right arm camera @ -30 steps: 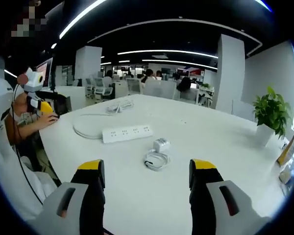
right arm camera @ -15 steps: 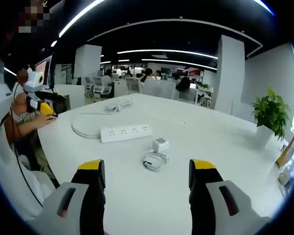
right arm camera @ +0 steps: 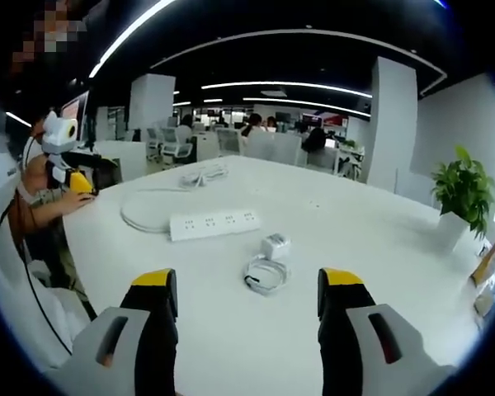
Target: Straighten the power strip on the desk, plug the charger into it
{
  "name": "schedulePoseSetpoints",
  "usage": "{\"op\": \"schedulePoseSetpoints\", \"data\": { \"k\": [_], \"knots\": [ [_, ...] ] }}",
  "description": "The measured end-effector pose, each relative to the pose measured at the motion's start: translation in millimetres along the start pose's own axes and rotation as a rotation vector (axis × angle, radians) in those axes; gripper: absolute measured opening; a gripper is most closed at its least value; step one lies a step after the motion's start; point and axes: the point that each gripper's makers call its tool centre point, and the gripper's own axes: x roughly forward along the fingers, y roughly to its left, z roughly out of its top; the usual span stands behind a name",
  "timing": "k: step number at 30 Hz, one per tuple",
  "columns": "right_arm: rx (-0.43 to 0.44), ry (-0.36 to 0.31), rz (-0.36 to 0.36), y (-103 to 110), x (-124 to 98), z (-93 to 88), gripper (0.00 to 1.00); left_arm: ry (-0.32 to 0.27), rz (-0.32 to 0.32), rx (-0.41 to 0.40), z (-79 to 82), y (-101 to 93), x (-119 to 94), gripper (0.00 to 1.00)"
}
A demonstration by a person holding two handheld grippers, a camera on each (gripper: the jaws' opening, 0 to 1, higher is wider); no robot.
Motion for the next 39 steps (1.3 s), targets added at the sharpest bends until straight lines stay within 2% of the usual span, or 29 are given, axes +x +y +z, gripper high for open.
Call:
{"op": "schedulePoseSetpoints", "data": {
  "k": [5,11,17,22,39],
  "knots": [
    [-0.004,0.001,0.0,0,3,2.5,0.68,0.01,-0.001,0.003,-2.6,2.6,3,0.94],
    [0.001,-0.01,0.02,2,7,6.5,0.7,0.002,-0.017,0.006,2.5,2.4,8,0.96],
    [0.016,0.017,0.017,-2,17,-1.2,0.7,0.015,-0.024,0.031,2.5,1.4,12,0.96],
    [0.025,0.021,0.016,-4,20,-4.6,0.7,-0.002,-0.032,0.025,8.5,1.8,16,0.96],
    [0.041,0.03,0.023,-11,26,-10.0,0.71,0.028,-0.028,0.054,11.5,4.4,31,0.96]
  ]
}}
